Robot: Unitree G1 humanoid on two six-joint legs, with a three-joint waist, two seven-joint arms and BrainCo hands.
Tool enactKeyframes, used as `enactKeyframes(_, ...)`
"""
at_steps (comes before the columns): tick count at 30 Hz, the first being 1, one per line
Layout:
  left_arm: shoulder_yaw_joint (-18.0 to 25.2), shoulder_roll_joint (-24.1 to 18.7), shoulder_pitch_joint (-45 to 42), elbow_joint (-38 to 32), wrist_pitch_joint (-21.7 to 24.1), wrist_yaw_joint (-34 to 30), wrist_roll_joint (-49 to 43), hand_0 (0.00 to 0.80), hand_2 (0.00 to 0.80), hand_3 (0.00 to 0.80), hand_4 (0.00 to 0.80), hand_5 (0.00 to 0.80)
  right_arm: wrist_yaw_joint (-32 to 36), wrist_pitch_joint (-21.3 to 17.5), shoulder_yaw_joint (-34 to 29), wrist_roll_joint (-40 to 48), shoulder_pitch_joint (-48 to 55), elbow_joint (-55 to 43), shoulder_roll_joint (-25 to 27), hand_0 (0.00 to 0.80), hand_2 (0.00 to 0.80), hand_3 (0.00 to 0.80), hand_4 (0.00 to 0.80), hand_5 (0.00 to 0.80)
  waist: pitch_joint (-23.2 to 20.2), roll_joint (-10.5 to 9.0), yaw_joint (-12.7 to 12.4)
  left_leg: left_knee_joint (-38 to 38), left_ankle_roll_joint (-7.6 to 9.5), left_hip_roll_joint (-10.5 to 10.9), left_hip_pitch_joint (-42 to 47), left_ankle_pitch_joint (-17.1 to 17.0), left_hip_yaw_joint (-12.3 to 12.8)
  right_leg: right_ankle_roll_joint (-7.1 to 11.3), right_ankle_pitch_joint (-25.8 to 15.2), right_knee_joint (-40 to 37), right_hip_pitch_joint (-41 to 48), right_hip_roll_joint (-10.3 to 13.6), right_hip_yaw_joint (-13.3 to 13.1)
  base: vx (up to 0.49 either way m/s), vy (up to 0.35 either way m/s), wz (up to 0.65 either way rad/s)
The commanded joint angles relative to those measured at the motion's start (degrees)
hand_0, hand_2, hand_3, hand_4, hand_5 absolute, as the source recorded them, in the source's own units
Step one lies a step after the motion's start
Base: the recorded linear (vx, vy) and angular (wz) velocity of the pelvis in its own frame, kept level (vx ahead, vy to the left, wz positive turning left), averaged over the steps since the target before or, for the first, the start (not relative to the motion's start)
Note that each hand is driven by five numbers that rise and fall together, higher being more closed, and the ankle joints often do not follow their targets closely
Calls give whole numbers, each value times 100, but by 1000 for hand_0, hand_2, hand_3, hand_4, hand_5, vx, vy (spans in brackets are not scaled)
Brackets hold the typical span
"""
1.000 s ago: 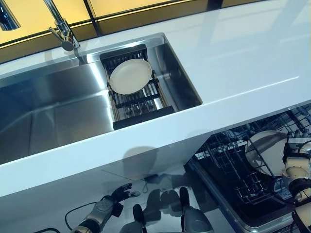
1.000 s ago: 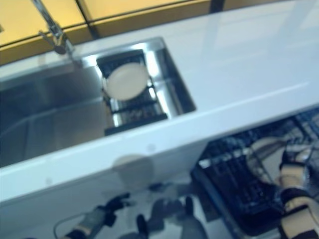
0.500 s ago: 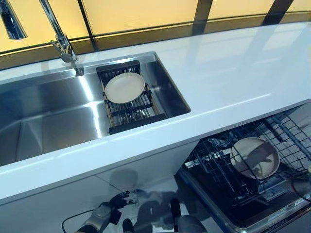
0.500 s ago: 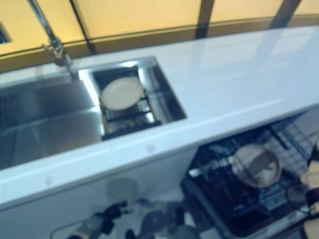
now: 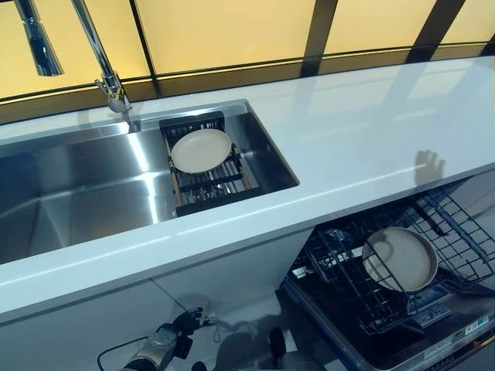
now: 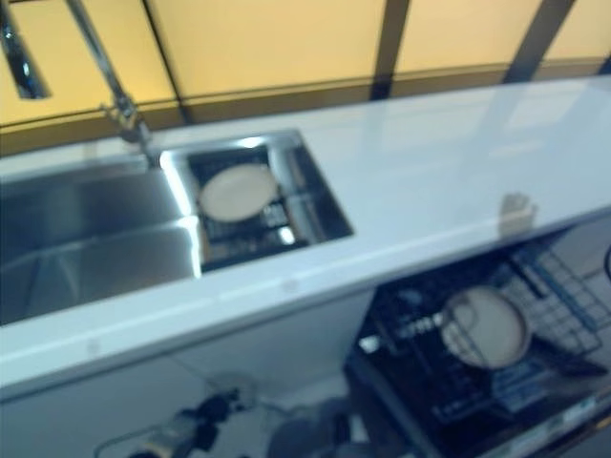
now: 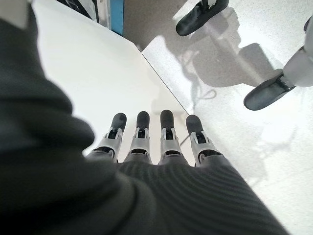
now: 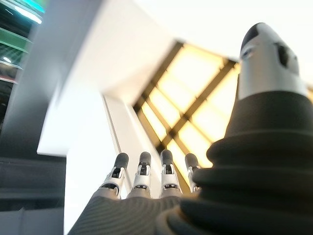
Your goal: Take plates into dishwasher
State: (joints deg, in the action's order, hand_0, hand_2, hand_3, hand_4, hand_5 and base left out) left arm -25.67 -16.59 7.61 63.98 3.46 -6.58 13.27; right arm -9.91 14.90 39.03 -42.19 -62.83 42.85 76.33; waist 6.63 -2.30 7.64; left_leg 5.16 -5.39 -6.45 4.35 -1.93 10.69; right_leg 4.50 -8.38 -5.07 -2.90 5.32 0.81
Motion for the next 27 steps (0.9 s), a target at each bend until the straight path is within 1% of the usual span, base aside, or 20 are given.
enactKeyframes(1, 170, -173, 360, 194, 131, 99, 211, 0, 0, 0, 0, 0, 0, 47, 800, 497, -1359, 121, -23, 0, 0, 0, 0, 0, 41, -429, -213, -16, 36, -202, 118, 132, -317, 526, 63, 7, 184, 393, -122, 13, 26, 7)
enactKeyframes(4, 189, -131, 356, 258, 191, 127, 206, 0, 0, 0, 0, 0, 69, -200, 1169, 957, -1966, -98, -419, 0, 0, 0, 0, 0, 63, -423, -345, -16, 37, -145, 37, 101, -446, 517, 73, 7, 185, 435, -13, 1, 27, 14)
enactKeyframes(6, 192, -102, 368, 274, 219, 142, 204, 0, 0, 0, 0, 0, 145, -299, 1186, 1333, -2117, -333, -740, 0, 0, 0, 0, 0, 95, -415, -438, -16, 44, -103, -29, 82, -536, 509, 83, 7, 182, 459, 57, -8, 22, 13)
enactKeyframes(7, 196, -100, 372, 277, 228, 150, 208, 0, 0, 0, 0, 0, 115, -387, 1190, 1406, -2147, -422, -808, 0, 0, 0, 0, 0, 108, -416, -455, -16, 47, -94, -45, 74, -561, 507, 86, 7, 185, 464, 77, -13, 13, 10)
enactKeyframes(9, 223, -96, 391, 278, 248, 150, 181, 0, 0, 0, 0, 0, 50, -520, 1153, 1391, -2174, -669, -1021, 0, 0, 0, 0, 0, 156, -411, -521, -16, 56, -65, -94, 61, -625, 498, 89, 7, 180, 481, 138, -26, 9, 20)
enactKeyframes(10, 236, -71, 396, 268, 264, 184, 168, 0, 0, 0, 0, 0, -34, -639, 1079, 1237, -2104, -931, -1188, 0, 0, 0, 0, 0, 200, -412, -585, -16, 67, -37, -142, 50, -685, 493, 94, 7, 183, 498, 201, -28, 5, 30)
enactKeyframes(12, 263, -63, 392, 260, 284, 199, 171, 0, 0, 0, 0, 0, -76, -674, 951, 1182, -1949, -1218, -1330, 0, 0, 0, 0, 0, 249, -413, -641, -16, 81, -8, -195, 36, -746, 489, 99, 7, 179, 509, 254, -26, 3, 30)
enactKeyframes(13, 294, -62, 396, 248, 290, 210, 183, 0, 0, 0, 0, 0, 0, -668, 847, 1144, -1857, -1479, -1435, 0, 0, 0, 0, 0, 292, -409, -686, -16, 89, 19, -243, 22, -794, 489, 96, 7, 165, 514, 285, -38, 6, 25)
enactKeyframes(15, 341, -67, 422, 200, 288, 246, 244, 0, 0, 0, 0, 0, 202, -526, 679, 1002, -1650, -1913, -1593, 0, 0, 0, 0, 0, 386, -401, -740, -16, 106, 50, -331, -7, -872, 488, 87, 7, 135, 526, 330, -51, 7, 24)
enactKeyframes(17, 397, -62, 456, 168, 283, 295, 295, 0, 0, 0, 0, 0, 268, -488, 593, 853, -1471, -2186, -1734, 0, 0, 0, 0, 0, 484, -399, -787, -16, 114, 65, -430, -52, -914, 483, 77, 7, 90, 535, 384, -88, 1, 21)
enactKeyframes(18, 414, -53, 488, 146, 291, 342, 315, 0, 0, 0, 0, 0, 271, -405, 583, 720, -1415, -2278, -1855, 0, 0, 0, 0, 0, 570, -399, -826, -16, 107, 72, -515, -86, -935, 484, 66, 7, 47, 541, 430, -106, -5, 6)
enactKeyframes(20, 437, -61, 508, 136, 310, 378, 346, 0, 0, 0, 0, 0, 323, -358, 559, 583, -1350, -2336, -1954, 0, 0, 0, 0, 0, 652, -397, -858, -16, 104, 82, -599, -120, -972, 483, 53, 7, 2, 549, 476, -88, -14, 11)
enactKeyframes(23, 471, -100, 563, 116, 328, 476, 383, 0, 0, 0, 0, 0, 535, -150, 625, 470, -1277, -2421, -2160, 0, 0, 0, 0, 0, 863, -406, -953, -16, 101, 104, -829, -223, -1020, 484, 18, 7, -131, 561, 583, -103, -26, 33)
enactKeyframes(27, 467, -136, 605, 123, 420, 484, 461, 0, 0, 0, 0, 0, 605, -116, 780, 422, -1327, -2299, -2328, 0, 0, 0, 0, 0, 1089, -355, -1043, -16, 86, 148, -1055, -322, -1059, 477, -42, 7, -306, 583, 697, -90, -4, 13)
